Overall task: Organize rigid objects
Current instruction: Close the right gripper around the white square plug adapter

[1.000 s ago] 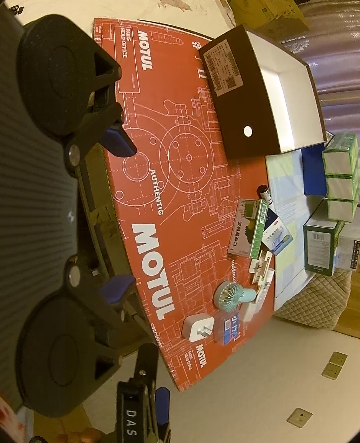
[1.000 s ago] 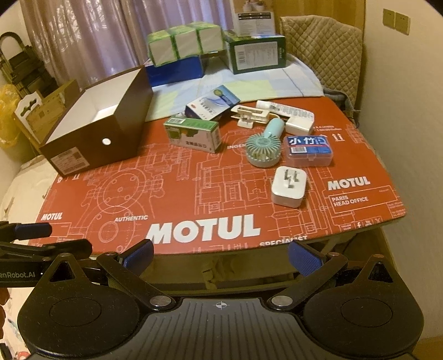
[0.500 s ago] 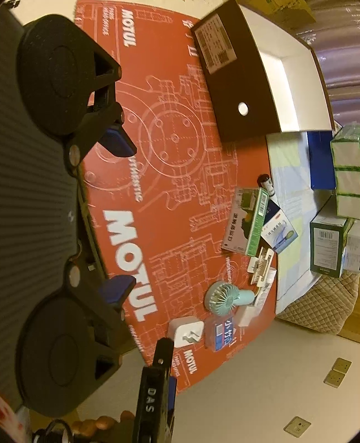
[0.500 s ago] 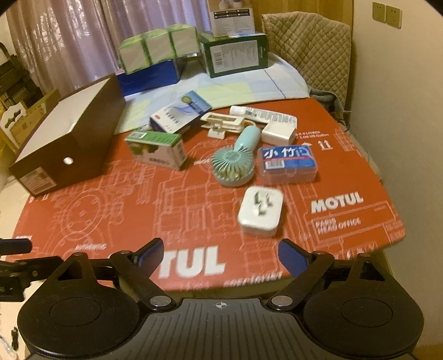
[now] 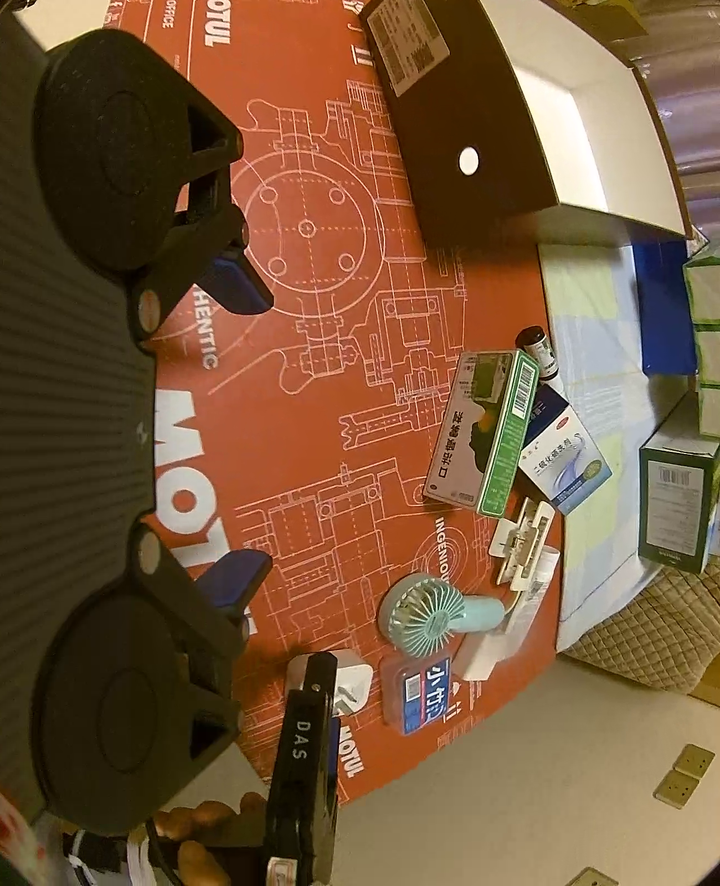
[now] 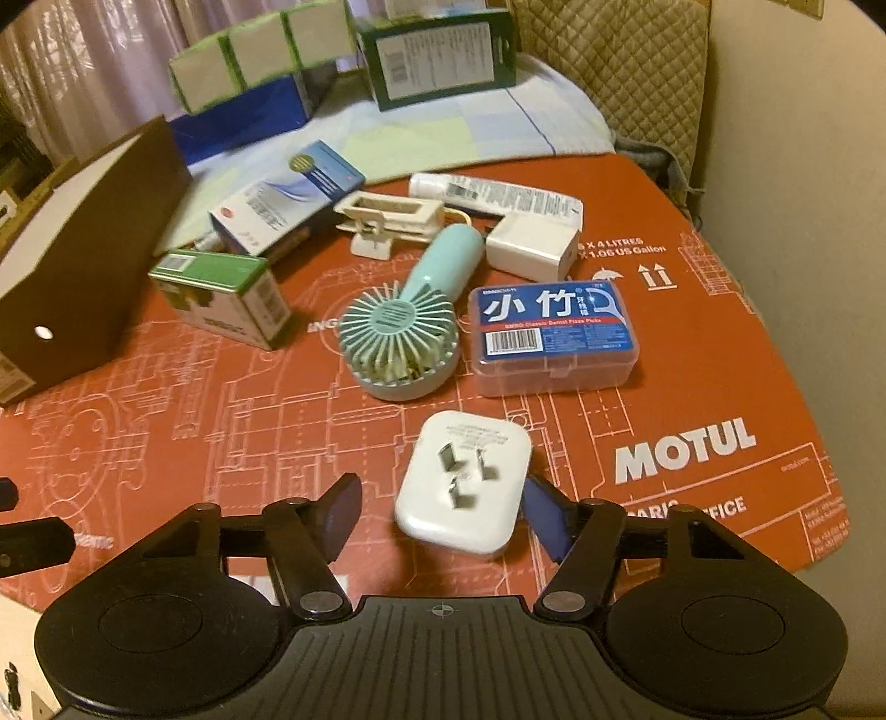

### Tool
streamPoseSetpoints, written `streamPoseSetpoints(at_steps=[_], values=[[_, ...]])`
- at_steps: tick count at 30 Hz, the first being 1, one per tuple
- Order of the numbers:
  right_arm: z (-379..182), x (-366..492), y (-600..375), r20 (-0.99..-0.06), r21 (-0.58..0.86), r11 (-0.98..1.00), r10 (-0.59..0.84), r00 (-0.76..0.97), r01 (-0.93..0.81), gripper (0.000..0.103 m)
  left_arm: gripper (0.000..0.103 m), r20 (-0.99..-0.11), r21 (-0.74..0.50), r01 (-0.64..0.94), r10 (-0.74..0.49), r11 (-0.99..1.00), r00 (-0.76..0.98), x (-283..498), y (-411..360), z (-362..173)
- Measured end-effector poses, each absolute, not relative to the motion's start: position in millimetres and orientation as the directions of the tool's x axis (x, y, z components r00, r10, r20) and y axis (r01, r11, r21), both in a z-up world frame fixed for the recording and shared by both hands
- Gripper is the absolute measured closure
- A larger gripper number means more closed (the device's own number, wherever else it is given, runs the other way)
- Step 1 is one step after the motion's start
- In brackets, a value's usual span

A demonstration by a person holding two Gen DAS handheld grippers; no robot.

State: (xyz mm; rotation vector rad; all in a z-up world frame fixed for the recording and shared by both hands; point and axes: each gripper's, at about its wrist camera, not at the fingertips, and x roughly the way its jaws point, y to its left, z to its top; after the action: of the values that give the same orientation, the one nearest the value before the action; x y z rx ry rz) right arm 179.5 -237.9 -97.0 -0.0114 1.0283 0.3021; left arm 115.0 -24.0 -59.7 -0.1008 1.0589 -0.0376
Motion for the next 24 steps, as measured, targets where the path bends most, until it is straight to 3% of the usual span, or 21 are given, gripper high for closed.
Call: streamPoseSetpoints(at_steps=[13, 24], values=[[-108.3, 194.7, -236.8, -0.879, 0.091, 0.928, 0.245, 0.408, -0.361, 0.058, 0.013, -0.876, -0.118, 0.001, -0.104, 0.993, 0.471, 156.3, -45.3, -72.8], [-52.5, 224.1, -254.8, -0.811, 0.158, 0.895, 0.359, 0.462, -0.417, 0.058, 0.013, -0.851, -0.124, -0.040, -0.086, 0.992, 0.519, 199.0, -62.1, -71.4]])
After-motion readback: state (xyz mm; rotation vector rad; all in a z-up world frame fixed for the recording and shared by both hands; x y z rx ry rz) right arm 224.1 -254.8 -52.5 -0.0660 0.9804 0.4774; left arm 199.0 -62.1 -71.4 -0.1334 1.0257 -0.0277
